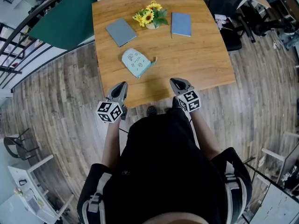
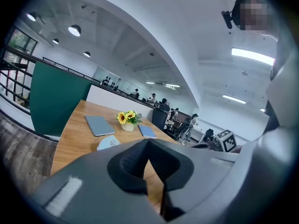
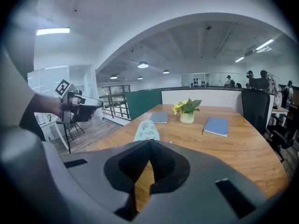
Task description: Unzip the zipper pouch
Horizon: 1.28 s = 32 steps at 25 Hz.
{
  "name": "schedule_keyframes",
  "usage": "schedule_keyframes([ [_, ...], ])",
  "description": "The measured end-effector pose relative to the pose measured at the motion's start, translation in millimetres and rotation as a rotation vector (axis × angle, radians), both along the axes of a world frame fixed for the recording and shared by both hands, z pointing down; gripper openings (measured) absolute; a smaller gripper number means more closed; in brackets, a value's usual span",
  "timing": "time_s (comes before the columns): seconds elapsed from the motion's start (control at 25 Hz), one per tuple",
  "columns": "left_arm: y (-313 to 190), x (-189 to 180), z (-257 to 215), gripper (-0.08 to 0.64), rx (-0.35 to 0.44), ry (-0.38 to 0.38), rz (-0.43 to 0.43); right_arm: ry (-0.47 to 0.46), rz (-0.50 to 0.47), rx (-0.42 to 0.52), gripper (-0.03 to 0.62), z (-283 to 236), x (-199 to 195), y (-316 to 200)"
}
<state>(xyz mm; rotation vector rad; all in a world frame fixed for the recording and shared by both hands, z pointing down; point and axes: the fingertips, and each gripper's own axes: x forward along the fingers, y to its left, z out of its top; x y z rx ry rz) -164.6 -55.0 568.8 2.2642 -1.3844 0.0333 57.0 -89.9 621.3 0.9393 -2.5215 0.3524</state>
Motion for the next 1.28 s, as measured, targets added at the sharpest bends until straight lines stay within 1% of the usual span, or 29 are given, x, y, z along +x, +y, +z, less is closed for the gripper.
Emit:
schedule_keyframes([
  [0.36, 2.1, -2.0, 2.6, -0.002, 0.005, -0.002, -0.013, -0.004, -0.01, 0.007, 0.006, -0.7, -3.2, 3.4],
  [0.44, 1.8, -2.5, 4.2, 0.01, 0.004, -0.005, -0.018, -0.006, -0.011, 0.007, 0.012, 0.2, -3.2, 3.7],
  [0.6, 3.2, -2.3, 8.7, 0.037, -0.007, -0.001, -0.013, -0.003, -0.011, 0.002, 0.06, 2.8, -3.7, 4.4],
  [0.76, 4.3, -2.0, 11.9, 0.09, -0.019, 0.0, -0.007, -0.007, -0.001, 0.005, 0.141, 1.5, -4.6, 2.7],
  [0.88, 3.8, -2.5, 16.6, 0.116, -0.03, -0.001, -0.007, -0.015, 0.001, 0.006, 0.171, 2.0, -6.2, 1.6],
  [1.0, 4.1, -4.5, 21.7, 0.163, -0.049, 0.003, -0.01, -0.012, -0.001, 0.004, 0.204, 3.1, -9.4, 1.6],
  [1.28, 5.9, -6.9, 31.4, 0.19, -0.079, 0.01, -0.018, -0.01, -0.02, -0.005, 0.221, 5.0, -14.1, 0.2],
])
